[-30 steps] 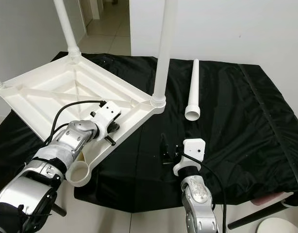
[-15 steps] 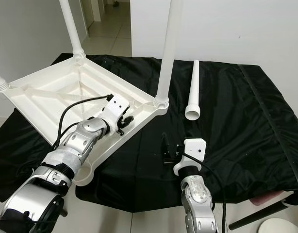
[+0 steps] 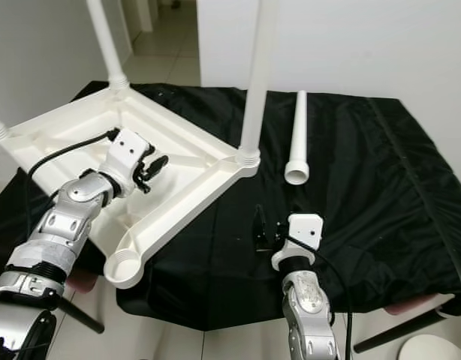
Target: Building children table
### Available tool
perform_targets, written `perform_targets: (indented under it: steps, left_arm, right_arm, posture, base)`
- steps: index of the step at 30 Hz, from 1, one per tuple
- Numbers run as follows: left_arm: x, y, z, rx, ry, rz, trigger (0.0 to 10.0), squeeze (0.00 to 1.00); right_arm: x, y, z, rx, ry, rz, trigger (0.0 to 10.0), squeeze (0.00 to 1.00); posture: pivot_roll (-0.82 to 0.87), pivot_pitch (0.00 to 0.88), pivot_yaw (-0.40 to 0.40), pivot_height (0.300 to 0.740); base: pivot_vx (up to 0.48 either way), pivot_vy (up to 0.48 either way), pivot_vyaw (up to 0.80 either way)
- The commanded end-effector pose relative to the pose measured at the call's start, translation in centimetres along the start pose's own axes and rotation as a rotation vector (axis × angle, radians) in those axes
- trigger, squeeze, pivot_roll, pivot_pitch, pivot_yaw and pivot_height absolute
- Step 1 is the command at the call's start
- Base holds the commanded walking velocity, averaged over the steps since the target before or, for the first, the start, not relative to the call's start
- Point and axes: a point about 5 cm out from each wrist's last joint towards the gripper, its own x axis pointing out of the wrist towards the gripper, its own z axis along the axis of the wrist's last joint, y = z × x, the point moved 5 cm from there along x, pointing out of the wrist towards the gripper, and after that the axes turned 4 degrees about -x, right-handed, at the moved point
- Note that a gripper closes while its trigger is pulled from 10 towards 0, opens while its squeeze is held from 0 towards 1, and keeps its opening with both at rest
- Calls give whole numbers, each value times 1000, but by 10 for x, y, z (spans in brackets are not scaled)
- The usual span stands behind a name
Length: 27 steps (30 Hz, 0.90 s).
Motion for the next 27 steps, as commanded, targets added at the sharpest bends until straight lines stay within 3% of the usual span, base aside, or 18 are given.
perform_targets:
  steps: [1, 2, 3, 5, 6, 8, 9, 11, 12, 15, 17, 21, 27]
  left_arm:
    - [-10, 2, -7, 25, 20, -42, 10000, 0]
    - [-10, 2, -7, 25, 20, -42, 10000, 0]
    - [-23, 10, -17, 37, 66, -64, 10000, 0]
    - [-23, 10, -17, 37, 66, -64, 10000, 0]
    - [-37, 17, -23, 65, 99, -88, 10000, 0]
    - [-37, 17, -23, 65, 99, -88, 10000, 0]
    - [-49, 19, -26, 97, 123, -125, 10000, 0]
    - [-49, 19, -26, 97, 123, -125, 10000, 0]
    - [-62, 21, -32, 125, 166, -168, 10000, 0]
    - [-74, 21, -39, 157, 220, -208, 10000, 0]
    - [-95, 18, -52, 194, 314, -288, 10000, 0]
    - [-110, 6, -63, 219, 387, -380, 10000, 0]
    - [-120, -1, -81, 284, 474, -425, 10000, 0]
  right_arm:
    - [-1, -3, -6, -9, 20, -9, 10000, 0]
    - [-1, -3, -6, -9, 20, -9, 10000, 0]
    - [-1, -4, -7, -8, 22, -11, 10000, 0]
    - [-1, -4, -7, -8, 22, -11, 10000, 0]
    - [1, -4, -7, -6, 22, -11, 10000, 0]
    - [1, -4, -7, -6, 22, -11, 10000, 0]
    - [2, -4, -7, -5, 21, -11, 10000, 0]
    - [2, -4, -7, -5, 21, -11, 10000, 0]
    - [3, -3, -7, -4, 20, -10, 10000, 0]
    - [4, -2, -7, -3, 18, -7, 10000, 0]
    - [5, -1, -7, 0, 19, 1, 10000, 0]
    - [6, 0, -8, -1, 20, 9, 10000, 0]
    - [6, -1, -8, -3, 22, 11, 10000, 0]
  posture:
    - [-18, 30, 34, 740]
    - [-18, 30, 34, 740]
    - [-4, 32, 31, 740]
    - [-4, 32, 31, 740]
    - [2, 31, 32, 740]
    - [2, 31, 32, 740]
    - [10, 32, 31, 740]
    - [10, 32, 31, 740]
    - [17, 34, 28, 740]
    - [21, 34, 27, 740]
    - [29, 38, 18, 740]
    - [30, 39, 17, 740]
    - [31, 43, 12, 740]
  base:
    - [0, 0, 0]
    - [0, 0, 0]
    - [0, 0, 0]
    - [0, 0, 0]
    - [0, 0, 0]
    - [0, 0, 0]
    - [0, 0, 0]
    - [0, 0, 0]
    - [0, 0, 0]
    - [0, 0, 0]
    - [0, 0, 0]
    - [0, 0, 0]
    - [0, 0, 0]
